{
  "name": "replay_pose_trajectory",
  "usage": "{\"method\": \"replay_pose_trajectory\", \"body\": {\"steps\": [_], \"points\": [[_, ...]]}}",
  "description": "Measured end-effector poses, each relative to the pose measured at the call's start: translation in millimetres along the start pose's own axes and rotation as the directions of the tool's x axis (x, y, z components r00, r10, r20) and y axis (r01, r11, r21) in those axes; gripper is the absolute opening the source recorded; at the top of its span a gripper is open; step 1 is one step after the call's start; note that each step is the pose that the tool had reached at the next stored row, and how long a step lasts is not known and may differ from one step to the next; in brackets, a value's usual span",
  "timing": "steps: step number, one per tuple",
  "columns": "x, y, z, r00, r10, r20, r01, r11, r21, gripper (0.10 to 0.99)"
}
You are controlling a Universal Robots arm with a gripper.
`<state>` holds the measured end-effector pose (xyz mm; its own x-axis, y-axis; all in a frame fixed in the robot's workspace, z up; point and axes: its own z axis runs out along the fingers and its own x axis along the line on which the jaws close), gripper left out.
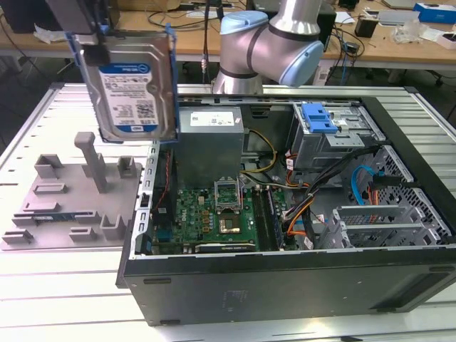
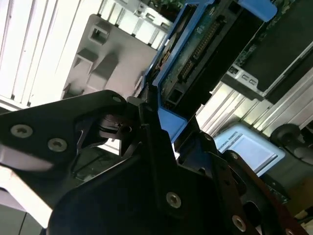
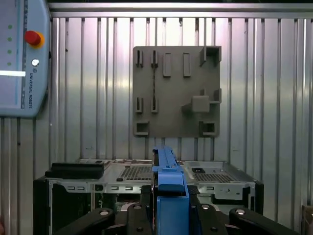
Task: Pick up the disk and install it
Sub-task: 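Pick up the disk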
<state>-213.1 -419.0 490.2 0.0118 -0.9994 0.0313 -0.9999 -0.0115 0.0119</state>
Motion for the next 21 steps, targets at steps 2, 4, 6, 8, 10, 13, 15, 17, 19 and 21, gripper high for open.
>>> {"method": "replay_pose_trajectory", "body": {"steps": [2,4,6,8,10,13,15,17,19,21], "points": [[4.6,-10.7,0.0,1.0000,0.000,0.0000,0.000,1.0000,0.000,0.365],[11.0,-25.3,0.1,1.0000,0.000,0.0001,0.000,1.0000,-0.001,0.365],[15.2,-35.0,0.0,1.0000,0.000,0.0000,0.000,1.0000,-0.001,0.365],[21.8,-50.4,0.2,1.0000,0.000,0.0002,0.000,1.0000,-0.002,0.365],[27.2,-62.7,0.1,1.0000,0.000,0.0001,0.000,1.0000,-0.002,0.365],[33.7,-77.8,0.2,1.0000,0.000,0.0001,0.000,1.0000,-0.003,0.365],[37.7,-86.9,0.2,1.0000,0.000,0.0001,0.000,1.0000,-0.003,0.365],[44.8,-103.4,0.2,1.0000,0.000,0.0001,0.000,1.0000,-0.004,0.365],[52.7,-121.8,0.3,1.0000,0.000,0.0002,0.000,1.0000,-0.005,0.365],[60.7,-140.5,0.3,1.0000,0.000,0.0001,0.000,1.0000,-0.005,0.365]]}}
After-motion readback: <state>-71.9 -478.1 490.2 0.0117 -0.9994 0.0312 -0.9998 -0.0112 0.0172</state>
